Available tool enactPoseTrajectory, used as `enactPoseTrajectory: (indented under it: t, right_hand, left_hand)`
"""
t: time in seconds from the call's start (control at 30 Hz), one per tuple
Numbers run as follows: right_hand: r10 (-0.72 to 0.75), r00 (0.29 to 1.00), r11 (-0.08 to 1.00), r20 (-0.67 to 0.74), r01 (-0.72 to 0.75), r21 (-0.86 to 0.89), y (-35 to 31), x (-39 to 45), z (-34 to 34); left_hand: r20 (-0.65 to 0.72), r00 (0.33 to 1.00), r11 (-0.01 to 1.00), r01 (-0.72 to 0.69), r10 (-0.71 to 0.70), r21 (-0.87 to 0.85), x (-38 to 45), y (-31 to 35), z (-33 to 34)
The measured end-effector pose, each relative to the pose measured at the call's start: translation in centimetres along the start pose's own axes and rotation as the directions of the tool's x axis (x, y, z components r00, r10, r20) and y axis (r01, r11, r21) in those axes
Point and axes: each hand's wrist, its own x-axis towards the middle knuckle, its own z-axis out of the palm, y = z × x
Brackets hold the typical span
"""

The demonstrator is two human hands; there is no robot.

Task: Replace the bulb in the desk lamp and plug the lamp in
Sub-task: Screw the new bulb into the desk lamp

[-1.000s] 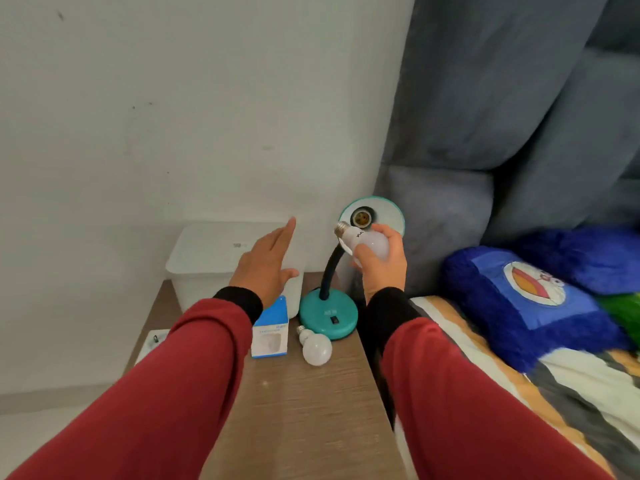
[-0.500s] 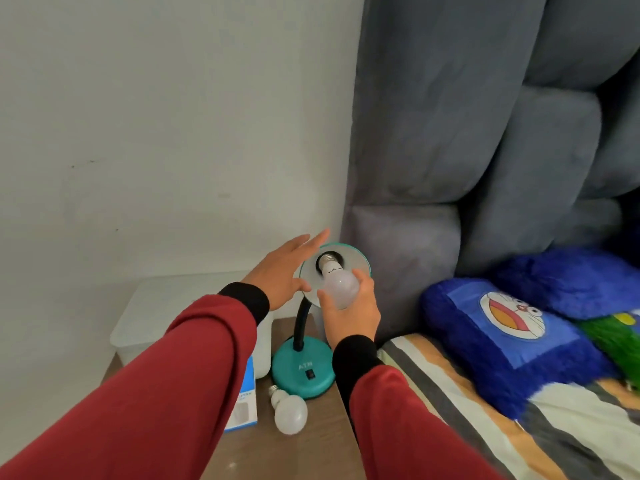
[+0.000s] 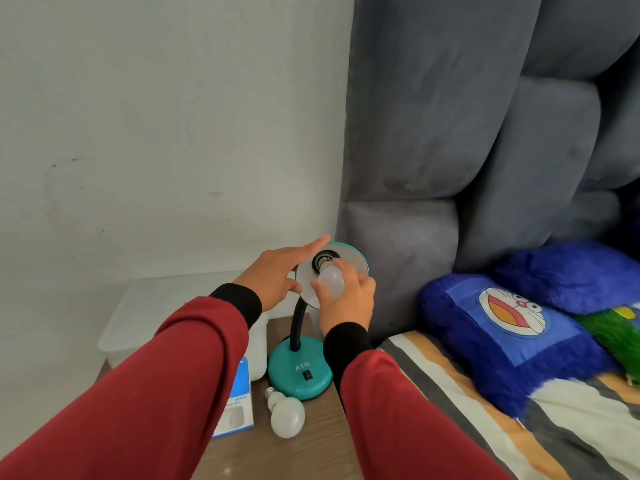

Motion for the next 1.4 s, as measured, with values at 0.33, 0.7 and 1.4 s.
enactPoseTrajectory:
  t: [0.33,0.7,1.4]
  right_hand:
    - [0.038,0.999,0.999,0.031,-0.037,-0.037,-0.03,0.08,-0.14]
    - [0.013,0.998,1.0,0.069,-0.015,0.025,-0.27,-0.23,-0.1]
    - [0.056,0.997,0.997,0.061,-0.059,0.042,-0.56,-0.38,-0.6]
  left_hand:
    - [0.01,1.0,1.0,0.015,-0.015,-0.01,-0.02,0.18,-0.24]
    - [0.012,1.0,1.0,0.012,-0.012,0.011,-0.3,0.32,-0.28]
    - [0.0,1.0,1.0,0.013,-0.013,-0.009,-0.26,0.08,-0.07]
